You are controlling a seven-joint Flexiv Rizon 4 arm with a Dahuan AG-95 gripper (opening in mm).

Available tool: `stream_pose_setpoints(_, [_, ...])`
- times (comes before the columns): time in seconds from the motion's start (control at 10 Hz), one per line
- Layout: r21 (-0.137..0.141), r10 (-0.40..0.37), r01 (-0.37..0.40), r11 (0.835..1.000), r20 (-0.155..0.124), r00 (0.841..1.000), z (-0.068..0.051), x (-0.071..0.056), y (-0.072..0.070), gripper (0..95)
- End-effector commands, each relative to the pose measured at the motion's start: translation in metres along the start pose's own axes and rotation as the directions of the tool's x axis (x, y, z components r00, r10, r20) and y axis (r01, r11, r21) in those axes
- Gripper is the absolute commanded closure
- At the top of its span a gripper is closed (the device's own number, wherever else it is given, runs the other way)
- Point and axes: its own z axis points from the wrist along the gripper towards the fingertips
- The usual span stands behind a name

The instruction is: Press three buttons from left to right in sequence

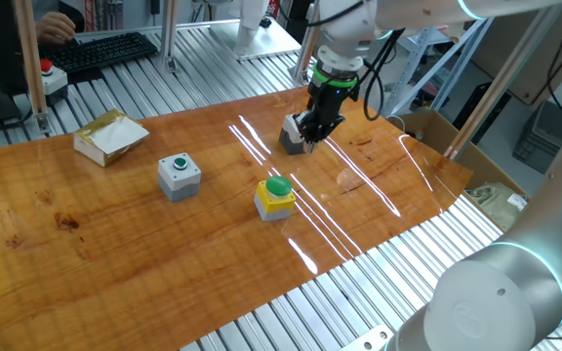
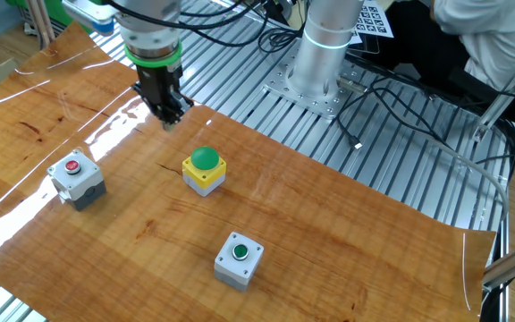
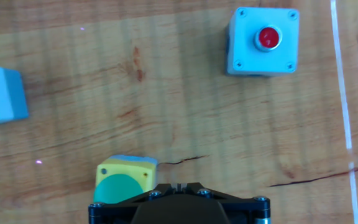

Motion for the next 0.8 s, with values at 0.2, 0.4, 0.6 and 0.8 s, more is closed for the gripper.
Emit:
stream_pose_setpoints(0.2, [0.020, 0.035, -0.035, 0.999, 0.006, 0.999, 0.003, -0.001, 0.027, 95.0])
stream_pose_setpoints(0.4, [0.020, 0.050, -0.050, 0.999, 0.007, 0.999, 0.007, -0.002, 0.038, 95.0])
stream_pose_setpoints(0.6, [0.016, 0.065, -0.065, 0.998, 0.011, 0.998, 0.013, 0.001, 0.047, 95.0])
stream_pose_setpoints(0.8, [0.015, 0.080, -0.081, 0.997, 0.013, 0.997, 0.020, 0.007, 0.058, 95.0])
